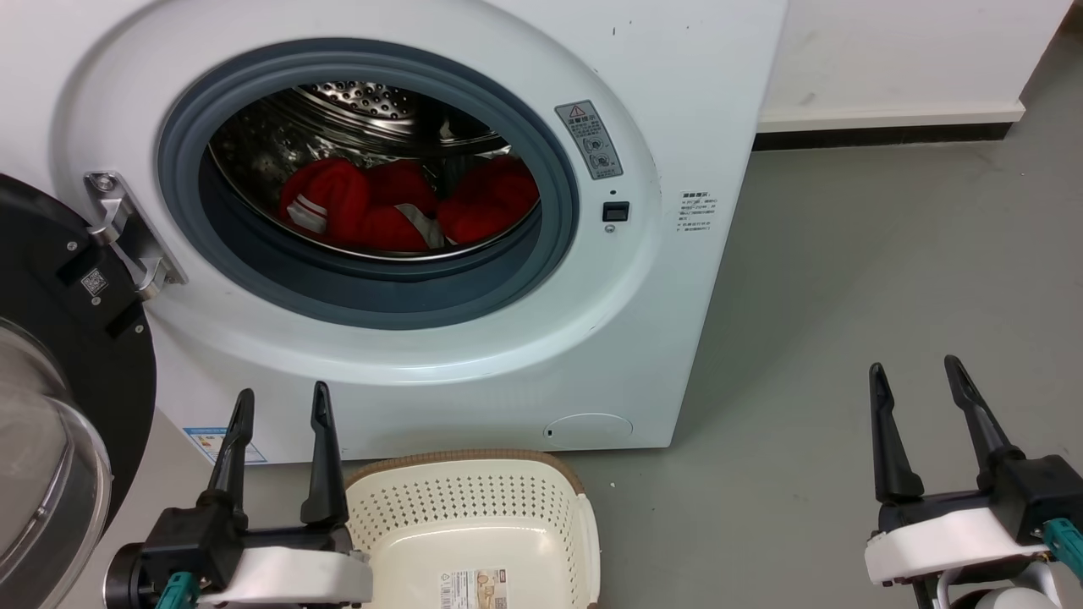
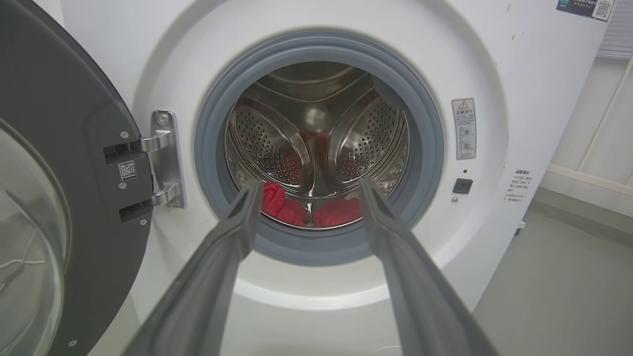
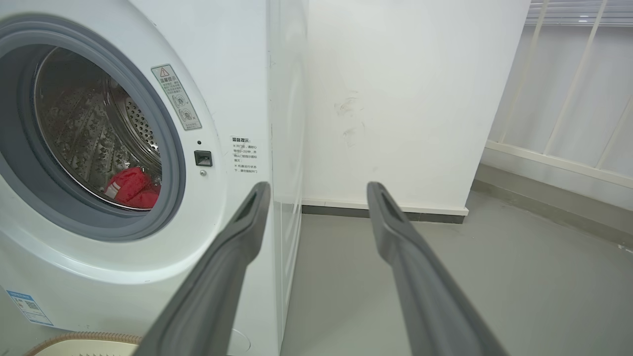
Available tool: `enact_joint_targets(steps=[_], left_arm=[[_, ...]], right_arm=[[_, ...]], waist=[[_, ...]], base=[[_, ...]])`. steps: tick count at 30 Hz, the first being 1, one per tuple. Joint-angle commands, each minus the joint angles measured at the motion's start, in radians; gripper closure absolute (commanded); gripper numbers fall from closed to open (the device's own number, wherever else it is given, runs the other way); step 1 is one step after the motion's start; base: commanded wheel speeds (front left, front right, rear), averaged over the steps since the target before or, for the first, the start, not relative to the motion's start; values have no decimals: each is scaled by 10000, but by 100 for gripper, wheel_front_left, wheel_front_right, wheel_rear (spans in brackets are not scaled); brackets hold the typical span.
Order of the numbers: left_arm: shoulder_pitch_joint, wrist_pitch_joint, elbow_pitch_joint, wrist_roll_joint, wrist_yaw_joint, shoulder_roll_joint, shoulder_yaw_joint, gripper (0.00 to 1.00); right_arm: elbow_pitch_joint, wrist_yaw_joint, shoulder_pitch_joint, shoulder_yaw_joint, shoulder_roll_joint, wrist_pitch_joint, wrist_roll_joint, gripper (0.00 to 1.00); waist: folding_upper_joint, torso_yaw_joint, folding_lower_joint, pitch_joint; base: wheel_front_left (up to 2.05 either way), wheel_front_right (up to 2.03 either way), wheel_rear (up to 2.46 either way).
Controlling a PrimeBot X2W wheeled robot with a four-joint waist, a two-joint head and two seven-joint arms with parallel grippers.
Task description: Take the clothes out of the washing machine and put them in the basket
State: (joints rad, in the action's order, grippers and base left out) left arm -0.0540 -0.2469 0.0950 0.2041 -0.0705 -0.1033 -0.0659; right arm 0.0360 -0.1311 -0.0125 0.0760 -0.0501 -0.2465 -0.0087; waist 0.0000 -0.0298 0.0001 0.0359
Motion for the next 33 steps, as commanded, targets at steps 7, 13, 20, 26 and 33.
enact_joint_targets(steps=[7,13,20,26,33], left_arm=[[-128,-211,-526,-720,1389,486,1042,0],[-60,-189,-1026,-696,1593,532,1126,0],[21,-191,-1153,-744,1652,537,1001,0],[77,-189,-1093,-698,1664,537,990,0],[111,-191,-1063,-683,1683,538,984,0]], right_arm=[[184,7,108,-76,-3,-208,-334,0],[429,7,6,43,-1,-193,-256,0],[525,7,-56,89,-1,-193,-217,0],[565,7,-106,167,-1,-193,-150,0],[591,7,-187,189,-1,-193,-93,0]], waist=[[0,-35,-1,20],[0,-63,-1,29],[0,-69,-1,24],[0,-46,-1,40],[0,-30,-1,132]], base=[[0,0,0],[0,0,0],[0,0,0],[0,0,0],[0,0,0]])
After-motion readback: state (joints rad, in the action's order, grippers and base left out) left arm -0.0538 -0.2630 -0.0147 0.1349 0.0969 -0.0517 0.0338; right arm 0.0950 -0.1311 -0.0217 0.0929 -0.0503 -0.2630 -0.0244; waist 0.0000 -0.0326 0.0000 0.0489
